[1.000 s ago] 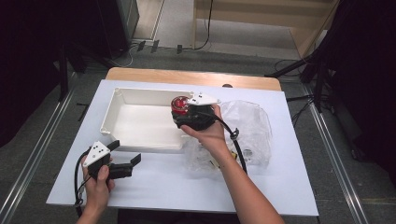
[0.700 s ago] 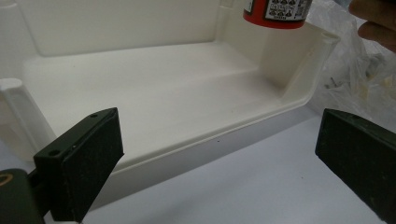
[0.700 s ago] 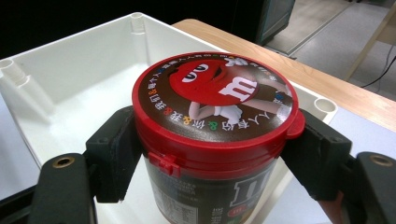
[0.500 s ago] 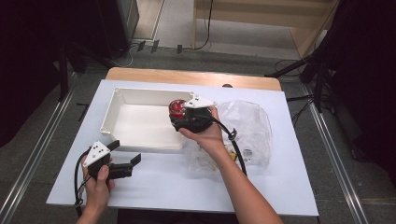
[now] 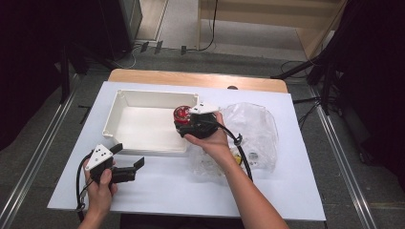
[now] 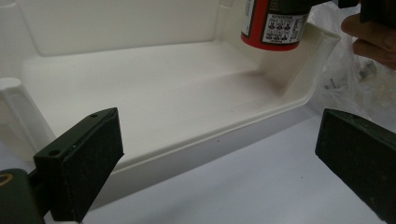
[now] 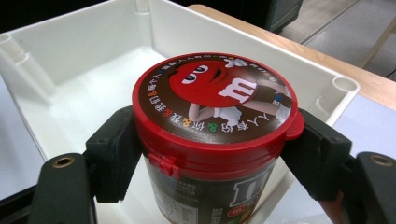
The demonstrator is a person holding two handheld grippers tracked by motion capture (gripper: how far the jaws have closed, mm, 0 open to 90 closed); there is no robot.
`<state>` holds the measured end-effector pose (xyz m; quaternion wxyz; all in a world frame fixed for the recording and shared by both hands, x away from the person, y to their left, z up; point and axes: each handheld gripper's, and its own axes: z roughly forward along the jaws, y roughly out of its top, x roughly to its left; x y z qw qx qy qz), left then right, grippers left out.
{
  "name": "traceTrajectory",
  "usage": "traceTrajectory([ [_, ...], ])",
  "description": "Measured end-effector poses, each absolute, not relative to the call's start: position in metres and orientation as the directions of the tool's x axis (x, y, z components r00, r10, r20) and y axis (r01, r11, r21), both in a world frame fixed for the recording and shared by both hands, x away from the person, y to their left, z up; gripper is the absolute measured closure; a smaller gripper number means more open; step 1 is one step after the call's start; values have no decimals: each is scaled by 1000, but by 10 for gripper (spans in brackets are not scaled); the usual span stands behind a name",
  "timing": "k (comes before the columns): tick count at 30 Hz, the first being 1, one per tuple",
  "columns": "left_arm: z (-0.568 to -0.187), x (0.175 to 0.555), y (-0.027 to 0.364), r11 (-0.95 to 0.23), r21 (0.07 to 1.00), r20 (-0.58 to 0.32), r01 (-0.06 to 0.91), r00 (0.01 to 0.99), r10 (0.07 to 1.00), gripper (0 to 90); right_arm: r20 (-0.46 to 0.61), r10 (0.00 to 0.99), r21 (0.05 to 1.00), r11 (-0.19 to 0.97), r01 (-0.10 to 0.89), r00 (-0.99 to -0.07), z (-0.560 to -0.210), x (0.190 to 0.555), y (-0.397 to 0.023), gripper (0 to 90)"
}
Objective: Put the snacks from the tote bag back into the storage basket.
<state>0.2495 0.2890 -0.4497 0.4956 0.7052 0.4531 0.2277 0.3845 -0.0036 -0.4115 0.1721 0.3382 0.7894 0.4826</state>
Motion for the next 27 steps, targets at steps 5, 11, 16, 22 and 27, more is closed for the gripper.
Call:
traceTrajectory([
  [5, -450, 250, 289, -99, 905, -129, 414, 487, 864, 11, 47, 694, 873, 322, 367, -719, -416, 384, -3, 261],
  [11, -450, 250, 289, -100, 904, -129, 416, 487, 864, 11, 42, 690, 867, 334, 369, -723, -418, 385, -2, 261],
  [16, -451, 250, 289, -101, 904, -128, 416, 487, 864, 11, 36, 694, 861, 344, 375, -719, -422, 388, 1, 261],
  [22, -451, 250, 289, -105, 903, -125, 417, 488, 864, 11, 36, 708, 860, 337, 383, -706, -426, 392, 2, 261],
  [27, -451, 250, 290, -104, 903, -125, 416, 487, 865, 11, 19, 713, 856, 350, 380, -701, -426, 394, 3, 260],
])
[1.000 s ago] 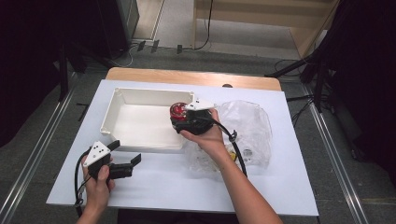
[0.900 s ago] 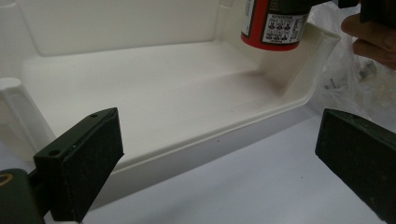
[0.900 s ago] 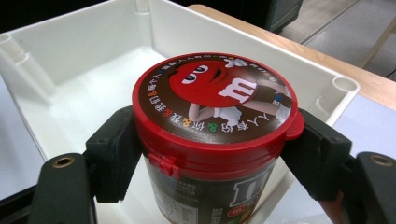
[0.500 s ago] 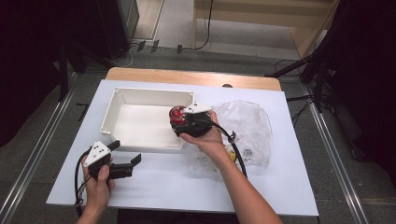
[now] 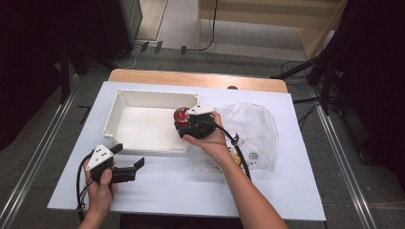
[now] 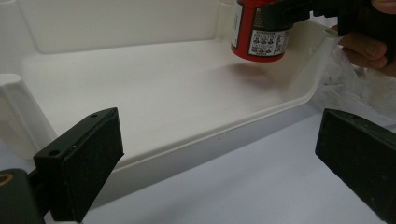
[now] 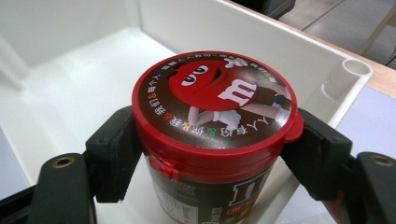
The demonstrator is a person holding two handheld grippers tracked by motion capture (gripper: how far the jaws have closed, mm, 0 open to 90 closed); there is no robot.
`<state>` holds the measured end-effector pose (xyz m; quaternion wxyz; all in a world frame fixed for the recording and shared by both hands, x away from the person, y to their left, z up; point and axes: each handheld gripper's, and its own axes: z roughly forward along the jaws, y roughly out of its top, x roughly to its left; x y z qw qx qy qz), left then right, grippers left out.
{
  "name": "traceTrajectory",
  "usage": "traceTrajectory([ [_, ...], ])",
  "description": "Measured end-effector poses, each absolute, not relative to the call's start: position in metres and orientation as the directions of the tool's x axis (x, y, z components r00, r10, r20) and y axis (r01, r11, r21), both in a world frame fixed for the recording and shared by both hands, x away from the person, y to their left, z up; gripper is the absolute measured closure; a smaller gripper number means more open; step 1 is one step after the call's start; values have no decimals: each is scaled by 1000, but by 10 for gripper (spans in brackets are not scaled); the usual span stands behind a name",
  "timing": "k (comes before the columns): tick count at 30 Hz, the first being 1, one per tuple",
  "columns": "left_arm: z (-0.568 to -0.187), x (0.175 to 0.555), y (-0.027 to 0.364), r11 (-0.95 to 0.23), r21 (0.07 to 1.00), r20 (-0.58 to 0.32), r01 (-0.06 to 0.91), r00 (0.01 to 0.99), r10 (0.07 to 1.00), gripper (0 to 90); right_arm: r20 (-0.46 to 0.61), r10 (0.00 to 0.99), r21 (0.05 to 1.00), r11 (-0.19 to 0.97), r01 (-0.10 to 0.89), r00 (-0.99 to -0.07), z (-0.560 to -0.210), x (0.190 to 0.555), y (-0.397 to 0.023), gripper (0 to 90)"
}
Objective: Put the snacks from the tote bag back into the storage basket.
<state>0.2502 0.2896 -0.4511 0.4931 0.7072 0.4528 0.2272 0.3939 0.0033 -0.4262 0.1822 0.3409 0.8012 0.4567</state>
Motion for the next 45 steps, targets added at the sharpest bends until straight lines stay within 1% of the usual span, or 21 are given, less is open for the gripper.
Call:
traceTrajectory([
  [3, -451, 250, 290, -106, 903, -124, 417, 488, 864, 11, -2, 709, 845, 378, 378, -705, -426, 395, 5, 260],
  [6, -451, 250, 290, -108, 903, -122, 417, 489, 864, 11, 3, 707, 840, 382, 386, -707, -425, 396, 6, 260],
  [12, -451, 250, 289, -109, 902, -121, 417, 488, 864, 11, -12, 703, 798, 435, 417, -711, -422, 400, 12, 260],
  [23, -451, 250, 290, -107, 903, -122, 416, 487, 865, 11, 14, 678, 750, 479, 457, -735, -421, 404, 17, 258],
  [27, -452, 250, 290, -108, 903, -121, 417, 486, 866, 11, 3, 654, 724, 520, 453, -757, -426, 402, 22, 258],
  [34, -452, 250, 290, -109, 903, -120, 417, 487, 865, 11, 0, 648, 718, 530, 451, -762, -426, 402, 21, 255],
  [40, -452, 250, 290, -105, 902, -123, 418, 484, 866, 11, 24, 646, 727, 513, 457, -763, -425, 402, 21, 216],
  [45, -452, 250, 290, -105, 902, -123, 418, 484, 866, 11, -14, 643, 730, 530, 432, -766, -423, 397, 23, 159],
])
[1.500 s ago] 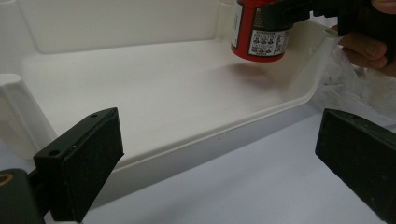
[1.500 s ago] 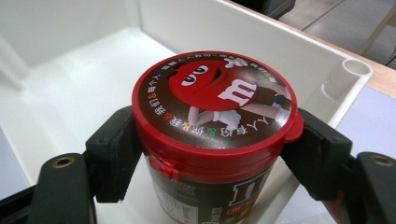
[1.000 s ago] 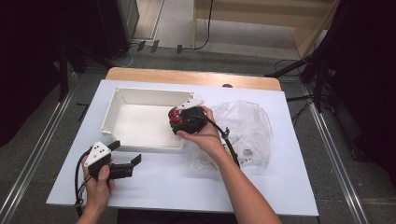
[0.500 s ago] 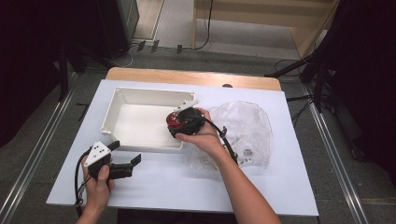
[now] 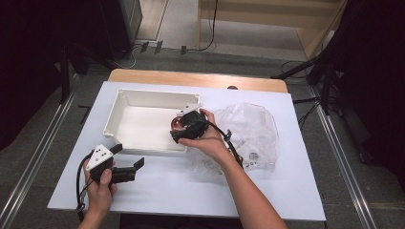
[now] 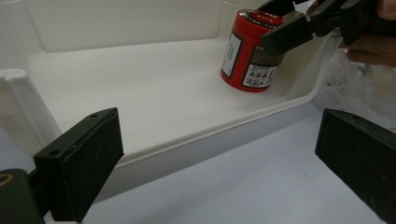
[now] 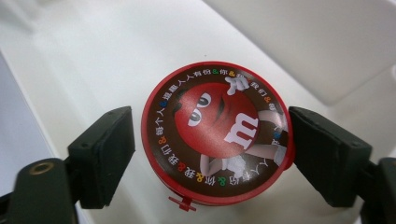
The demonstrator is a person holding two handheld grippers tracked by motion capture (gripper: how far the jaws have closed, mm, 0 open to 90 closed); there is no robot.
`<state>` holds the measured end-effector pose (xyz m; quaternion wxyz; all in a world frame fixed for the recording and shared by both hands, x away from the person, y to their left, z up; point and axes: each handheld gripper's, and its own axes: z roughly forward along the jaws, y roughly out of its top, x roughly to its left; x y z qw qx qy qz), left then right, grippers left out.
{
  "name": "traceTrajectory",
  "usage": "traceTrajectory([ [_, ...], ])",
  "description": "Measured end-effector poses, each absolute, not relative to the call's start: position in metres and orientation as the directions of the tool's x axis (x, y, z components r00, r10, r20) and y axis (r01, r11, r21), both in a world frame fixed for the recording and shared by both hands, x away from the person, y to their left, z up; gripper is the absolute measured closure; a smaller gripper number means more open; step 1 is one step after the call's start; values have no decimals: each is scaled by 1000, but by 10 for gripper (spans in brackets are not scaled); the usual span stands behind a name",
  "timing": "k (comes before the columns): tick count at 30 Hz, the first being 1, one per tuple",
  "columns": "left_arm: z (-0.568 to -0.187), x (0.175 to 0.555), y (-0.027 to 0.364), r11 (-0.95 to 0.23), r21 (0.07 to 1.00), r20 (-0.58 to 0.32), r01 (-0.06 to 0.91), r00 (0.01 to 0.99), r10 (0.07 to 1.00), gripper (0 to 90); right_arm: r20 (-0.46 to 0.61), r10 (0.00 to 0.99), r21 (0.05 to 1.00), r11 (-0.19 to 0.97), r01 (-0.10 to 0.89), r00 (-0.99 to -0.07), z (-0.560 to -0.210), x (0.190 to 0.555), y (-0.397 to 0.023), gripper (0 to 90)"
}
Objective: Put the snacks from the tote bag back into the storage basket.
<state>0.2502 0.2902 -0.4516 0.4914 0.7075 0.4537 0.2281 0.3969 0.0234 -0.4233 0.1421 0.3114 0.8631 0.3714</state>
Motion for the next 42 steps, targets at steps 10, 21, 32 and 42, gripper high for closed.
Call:
traceTrajectory([
  [10, -452, 251, 289, -109, 902, -121, 418, 487, 865, 11, -2, 652, 767, 487, 417, -758, -416, 391, 11, 155],
  [21, -452, 251, 289, -108, 902, -122, 417, 486, 865, 11, 1, 666, 804, 442, 396, -746, -411, 384, -1, 155],
  [32, -452, 251, 288, -114, 900, -118, 420, 487, 865, 11, 3, 687, 828, 406, 387, -727, -402, 381, -19, 157],
  [42, -453, 252, 288, -114, 901, -117, 419, 487, 866, 11, 21, 715, 843, 364, 397, -698, -398, 380, -44, 158],
])
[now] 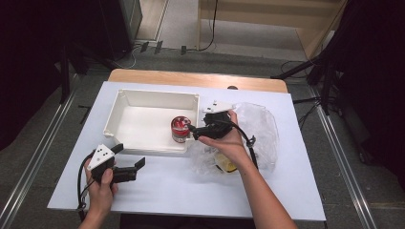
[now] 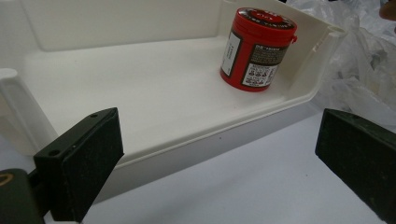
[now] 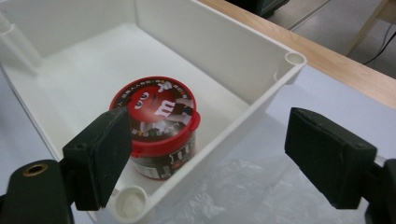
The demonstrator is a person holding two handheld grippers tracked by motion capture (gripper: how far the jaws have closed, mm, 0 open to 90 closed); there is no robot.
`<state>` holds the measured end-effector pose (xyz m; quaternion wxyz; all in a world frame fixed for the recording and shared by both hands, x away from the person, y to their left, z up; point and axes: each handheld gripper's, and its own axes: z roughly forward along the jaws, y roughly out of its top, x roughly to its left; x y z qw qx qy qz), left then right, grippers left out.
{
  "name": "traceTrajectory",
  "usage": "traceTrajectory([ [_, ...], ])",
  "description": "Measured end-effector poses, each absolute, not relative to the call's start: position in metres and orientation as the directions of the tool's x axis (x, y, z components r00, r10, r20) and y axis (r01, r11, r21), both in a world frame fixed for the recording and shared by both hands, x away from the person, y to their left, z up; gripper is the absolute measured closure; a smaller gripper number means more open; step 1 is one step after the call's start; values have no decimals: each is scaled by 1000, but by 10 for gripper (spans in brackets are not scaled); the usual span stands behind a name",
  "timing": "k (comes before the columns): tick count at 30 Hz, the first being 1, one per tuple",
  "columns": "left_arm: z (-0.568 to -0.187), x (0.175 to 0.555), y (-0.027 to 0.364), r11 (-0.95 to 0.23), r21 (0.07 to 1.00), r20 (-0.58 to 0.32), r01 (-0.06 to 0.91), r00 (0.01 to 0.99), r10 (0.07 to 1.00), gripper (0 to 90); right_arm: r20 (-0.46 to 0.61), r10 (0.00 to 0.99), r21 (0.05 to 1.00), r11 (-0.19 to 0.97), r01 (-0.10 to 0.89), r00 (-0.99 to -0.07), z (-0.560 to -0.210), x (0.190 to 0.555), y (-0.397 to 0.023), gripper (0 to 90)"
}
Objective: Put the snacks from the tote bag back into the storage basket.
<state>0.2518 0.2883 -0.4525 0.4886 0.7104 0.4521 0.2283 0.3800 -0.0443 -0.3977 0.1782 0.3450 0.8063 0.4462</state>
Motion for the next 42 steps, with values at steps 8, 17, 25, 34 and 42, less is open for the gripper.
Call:
traceTrajectory([
  [8, -453, 252, 287, -109, 900, -122, 422, 484, 866, 11, 34, 738, 857, 326, 399, -674, -393, 378, -65, 158],
  [17, -454, 253, 287, -108, 899, -123, 423, 482, 868, 11, 44, 762, 869, 290, 401, -646, -390, 375, -89, 158],
  [25, -454, 254, 285, -114, 899, -119, 423, 487, 865, 11, 65, 786, 872, 254, 417, -614, -393, 371, -111, 158],
  [34, -453, 258, 281, -119, 901, -116, 417, 497, 860, 11, 70, 809, 878, 227, 420, -584, -398, 364, -135, 158],
  [42, -453, 263, 277, -119, 903, -118, 413, 503, 856, 11, 83, 832, 882, 196, 429, -549, -405, 354, -161, 161],
])
